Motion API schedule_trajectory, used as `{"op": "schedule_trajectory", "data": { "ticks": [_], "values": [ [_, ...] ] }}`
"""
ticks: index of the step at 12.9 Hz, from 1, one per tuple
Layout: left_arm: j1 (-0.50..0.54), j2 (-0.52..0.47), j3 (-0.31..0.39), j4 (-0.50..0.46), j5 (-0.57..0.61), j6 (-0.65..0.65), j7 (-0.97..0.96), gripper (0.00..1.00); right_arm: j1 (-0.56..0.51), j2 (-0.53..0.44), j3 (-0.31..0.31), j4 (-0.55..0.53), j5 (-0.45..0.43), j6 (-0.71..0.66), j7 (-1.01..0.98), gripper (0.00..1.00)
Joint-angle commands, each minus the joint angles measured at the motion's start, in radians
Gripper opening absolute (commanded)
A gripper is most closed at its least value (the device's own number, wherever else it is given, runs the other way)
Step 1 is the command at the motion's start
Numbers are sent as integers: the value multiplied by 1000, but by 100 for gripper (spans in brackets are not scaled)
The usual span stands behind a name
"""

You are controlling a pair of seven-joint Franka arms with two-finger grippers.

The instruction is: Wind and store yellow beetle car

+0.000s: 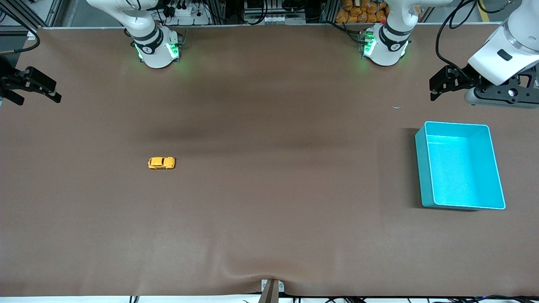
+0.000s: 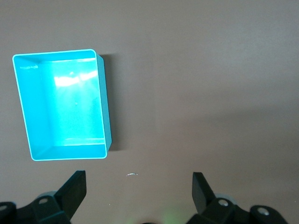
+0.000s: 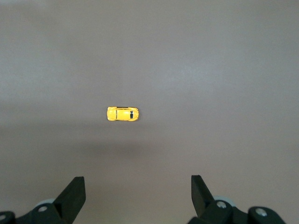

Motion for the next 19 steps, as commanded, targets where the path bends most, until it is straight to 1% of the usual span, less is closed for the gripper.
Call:
{"op": "schedule_trajectory", "data": {
  "ticks": [1,7,10,12,15,16,19],
  "values": [
    [-2,0,-4,14,6,-1,18,100,18,-4,-2,15,-22,-6,-3,100],
    [0,0,-4,13,6,-1,18,100,19,1,-1,12,-21,-4,-3,100],
    [1,3,-2,13,6,-1,18,100,38,21,-1,-30,-21,22,-44,100],
    [1,3,-2,13,6,-1,18,100,47,47,1,-92,-31,86,-125,100],
    [0,3,-4,13,6,-1,18,100,50,50,5,-287,-30,312,-323,100],
    [0,3,-4,13,6,-1,18,100,52,50,19,-341,-32,380,-384,100],
    [0,2,-4,13,4,-3,18,100,53,81,60,-448,-53,541,-559,100]
  ]
}}
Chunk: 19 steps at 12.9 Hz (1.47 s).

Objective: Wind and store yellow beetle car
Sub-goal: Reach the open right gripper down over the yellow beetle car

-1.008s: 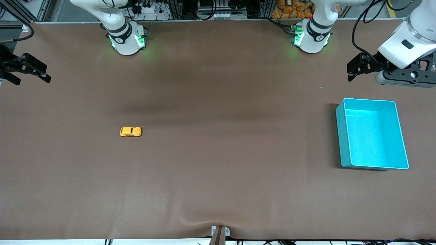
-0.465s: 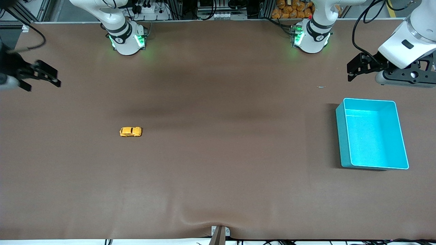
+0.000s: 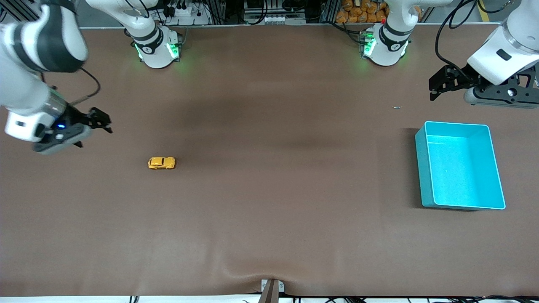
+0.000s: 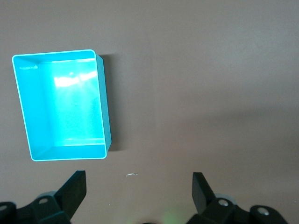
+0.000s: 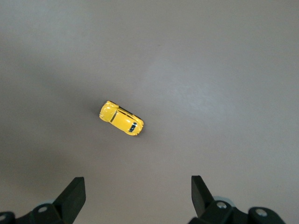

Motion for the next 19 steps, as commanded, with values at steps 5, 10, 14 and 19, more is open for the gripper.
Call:
{"op": "schedule_trajectory", "data": {
  "ticks": [5,10,14,19],
  "values": [
    [0,3,-2,12,4,-3,18,100,4,116,42,-157,-35,268,-493,100],
    [0,2,-2,12,6,-4,18,100,34,222,62,-164,-37,308,-667,99],
    [0,2,-4,12,6,-6,19,100,40,294,82,-167,-117,380,-688,92],
    [2,2,-16,12,4,-6,18,100,42,336,84,-173,-163,433,-688,83]
  ]
}}
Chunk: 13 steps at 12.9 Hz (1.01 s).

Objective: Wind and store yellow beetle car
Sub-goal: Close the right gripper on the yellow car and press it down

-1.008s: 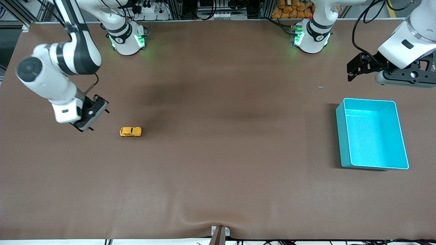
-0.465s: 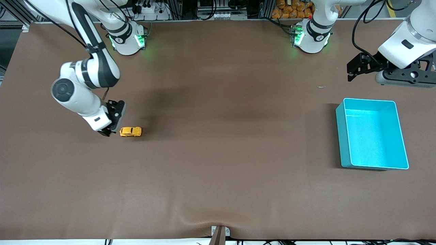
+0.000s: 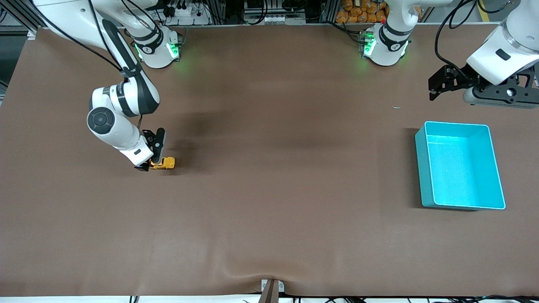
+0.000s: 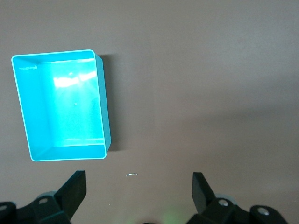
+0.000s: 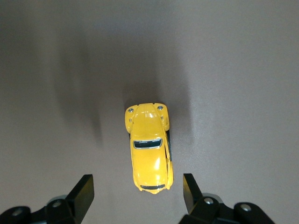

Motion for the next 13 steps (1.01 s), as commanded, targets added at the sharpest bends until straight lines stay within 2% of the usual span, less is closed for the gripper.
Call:
{"op": "schedule_trajectory", "data": {
  "ticks": [1,7,13],
  "values": [
    [2,1,-10,12,4,-6,18,100,2,15,0,-6,-34,37,-9,83],
    [3,1,-10,12,4,-6,18,100,12,69,0,-5,-42,114,2,79],
    [2,0,-11,12,6,-6,18,100,24,86,0,-6,-45,122,5,63]
  ]
}}
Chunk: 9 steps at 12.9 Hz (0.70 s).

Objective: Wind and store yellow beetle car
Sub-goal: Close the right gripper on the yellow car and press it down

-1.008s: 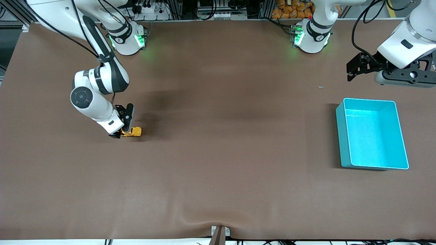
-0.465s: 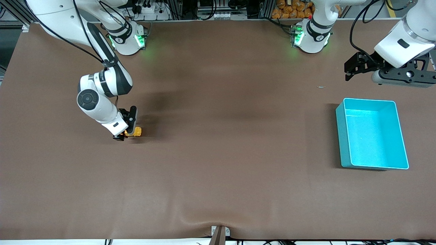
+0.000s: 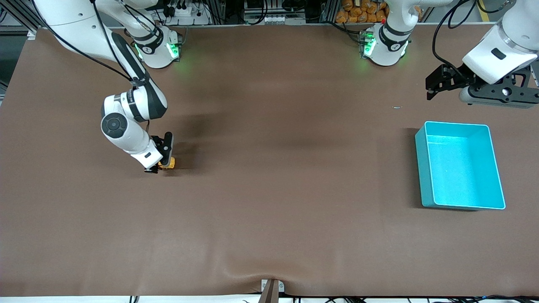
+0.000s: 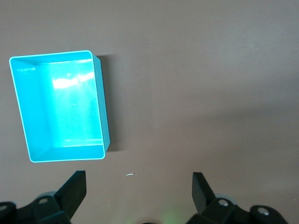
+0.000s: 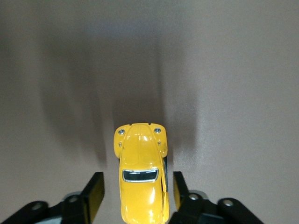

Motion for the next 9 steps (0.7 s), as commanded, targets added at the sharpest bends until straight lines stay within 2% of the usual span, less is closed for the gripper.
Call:
{"op": "schedule_trajectory", "data": {
  "ticks": [1,5,9],
  "values": [
    [2,0,-4,12,4,-6,18,100,11,2,-6,-4,-23,10,8,62],
    [2,1,-4,12,4,-6,18,100,11,8,-6,-6,-24,11,8,59],
    [3,1,-4,12,4,-7,19,100,11,11,-6,-6,-44,11,8,51]
  ]
}}
